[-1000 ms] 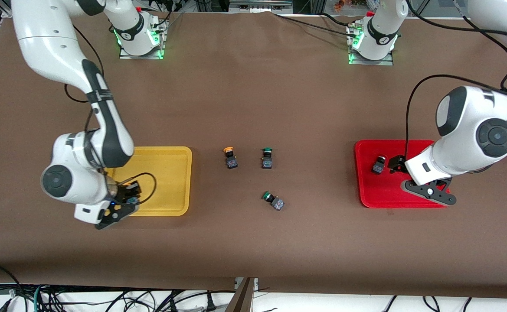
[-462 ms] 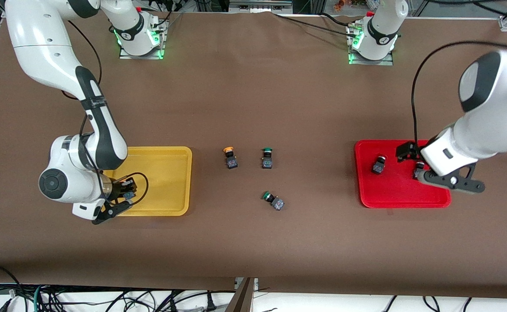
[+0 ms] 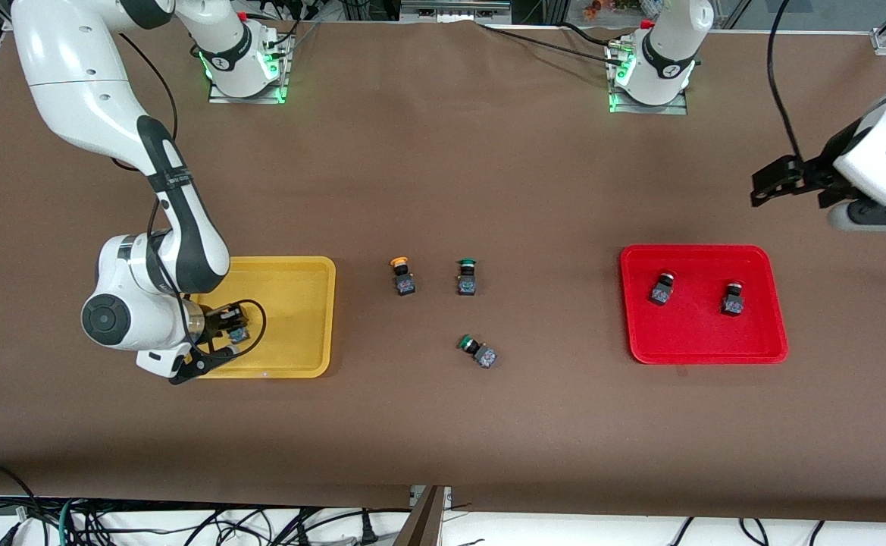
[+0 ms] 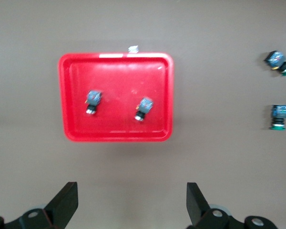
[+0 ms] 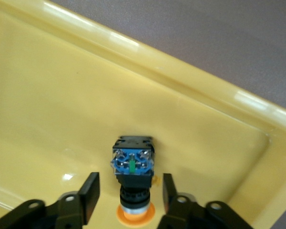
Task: Place red and yellow buttons in trays
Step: 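Release the yellow button in the yellow tray while the left gripper withdraws, then grasp the second yellow-capped button with the right gripper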
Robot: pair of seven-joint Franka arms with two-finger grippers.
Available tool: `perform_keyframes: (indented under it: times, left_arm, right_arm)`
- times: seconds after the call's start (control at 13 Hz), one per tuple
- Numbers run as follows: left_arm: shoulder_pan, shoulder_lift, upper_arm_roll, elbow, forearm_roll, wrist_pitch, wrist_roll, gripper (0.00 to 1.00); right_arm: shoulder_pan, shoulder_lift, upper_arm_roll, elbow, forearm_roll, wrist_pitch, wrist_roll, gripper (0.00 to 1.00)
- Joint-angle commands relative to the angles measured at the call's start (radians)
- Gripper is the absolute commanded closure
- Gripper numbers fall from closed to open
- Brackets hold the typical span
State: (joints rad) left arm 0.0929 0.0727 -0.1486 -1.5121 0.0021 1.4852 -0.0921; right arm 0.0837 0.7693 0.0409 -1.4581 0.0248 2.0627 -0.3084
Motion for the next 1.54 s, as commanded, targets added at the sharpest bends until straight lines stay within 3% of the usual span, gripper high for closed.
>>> perform_keyframes:
  times: [0.0,0.15,0.46,0.62,0.92,1.46]
  left_arm:
    - [-0.041,-0.06,0.061,-0.077,-0.017,0.015,-0.008,0.0]
    - [-0.047,-0.085,0.061,-0.1,-0.028,-0.015,0.003,0.0]
    - [-0.039,-0.041,0.061,-0.074,-0.06,-0.023,-0.002,0.0]
    - [-0.042,-0.013,0.061,-0.028,-0.057,-0.025,-0.011,0.0]
    - [-0.048,0.004,0.06,-0.003,-0.047,-0.025,-0.011,0.0]
    - [-0.048,0.039,0.05,0.046,-0.053,-0.028,-0.009,0.0]
  right_arm:
    - [0.007,-0.076,0.078,-0.033,0.006,-0.064,0.159,0.08]
    - [0.049,-0.088,0.132,-0.028,0.004,-0.064,0.32,0.08]
    - [0.25,-0.059,0.145,0.012,0.01,-0.032,0.709,0.08]
    - [0.353,-0.019,0.145,0.004,0.018,0.116,0.846,0.07]
    - [0.432,0.018,0.139,-0.017,-0.006,0.185,0.905,0.07]
    - [0.438,0.048,0.117,-0.031,-0.04,0.218,0.966,0.08]
